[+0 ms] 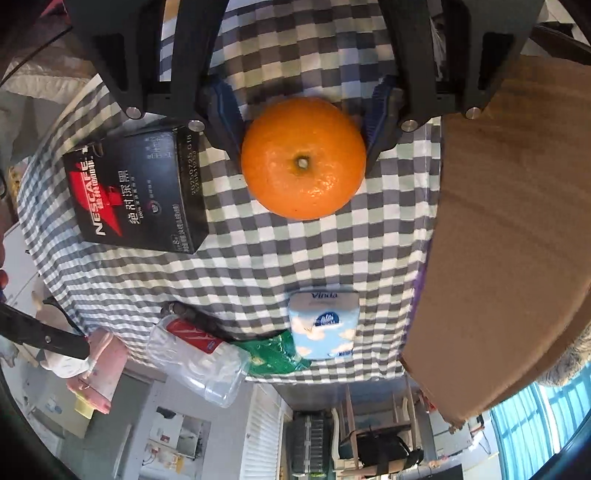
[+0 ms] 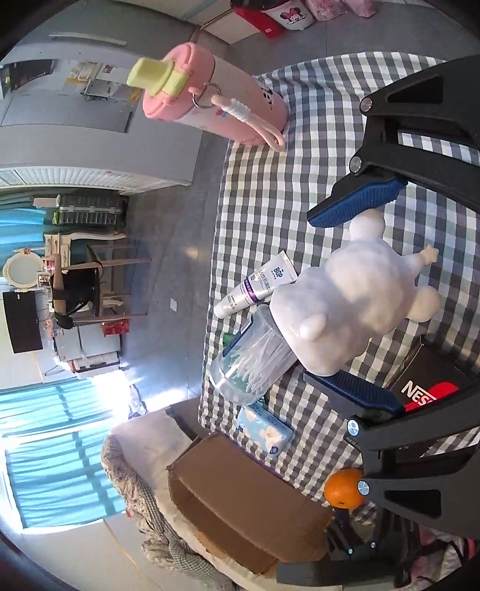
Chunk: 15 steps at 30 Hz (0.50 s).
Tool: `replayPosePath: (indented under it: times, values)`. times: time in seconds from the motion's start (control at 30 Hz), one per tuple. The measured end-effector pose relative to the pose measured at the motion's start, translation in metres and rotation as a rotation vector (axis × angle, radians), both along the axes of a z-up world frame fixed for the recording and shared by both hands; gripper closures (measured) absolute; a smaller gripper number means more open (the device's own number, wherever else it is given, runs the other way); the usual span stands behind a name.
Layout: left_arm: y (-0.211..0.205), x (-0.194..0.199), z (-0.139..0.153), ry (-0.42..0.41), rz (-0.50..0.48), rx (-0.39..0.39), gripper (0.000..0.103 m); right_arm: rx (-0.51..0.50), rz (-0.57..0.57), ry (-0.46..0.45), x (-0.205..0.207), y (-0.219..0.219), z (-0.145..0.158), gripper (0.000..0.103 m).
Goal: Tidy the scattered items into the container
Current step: 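Carry the orange and plush toy into the box and release both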
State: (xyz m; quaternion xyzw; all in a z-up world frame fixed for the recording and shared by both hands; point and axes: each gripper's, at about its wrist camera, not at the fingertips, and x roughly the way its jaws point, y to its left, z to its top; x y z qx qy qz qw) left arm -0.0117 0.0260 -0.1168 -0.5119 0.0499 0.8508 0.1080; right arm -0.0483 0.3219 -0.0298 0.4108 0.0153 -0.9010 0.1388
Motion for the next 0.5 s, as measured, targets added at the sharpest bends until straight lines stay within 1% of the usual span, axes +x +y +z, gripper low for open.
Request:
replayPosePath:
  times: [0.13, 0.27, 0.37, 0.43, 0.5]
  values:
    - [0.003, 0.005, 0.008, 0.03, -0.018, -0.004, 0.045, -0.003, 0.012, 0.014, 0.008, -0.005, 0.007, 0.026]
    - [0.005, 0.011, 0.027, 0.085, -0.031, -0.004, 0.045, -0.006, 0.05, 0.03, 0.014, -0.019, 0.016, 0.026]
    - [0.002, 0.014, 0.055, 0.141, -0.037, 0.006, 0.045, -0.008, 0.093, 0.041, 0.018, -0.037, 0.024, 0.026]
    - [-0.004, 0.015, 0.081, 0.189, -0.032, 0.025, 0.045, -0.014, 0.133, 0.058, 0.022, -0.052, 0.033, 0.026]
    - [-0.012, 0.016, 0.109, 0.249, -0.02, 0.025, 0.045, -0.013, 0.19, 0.094, 0.025, -0.072, 0.049, 0.026]
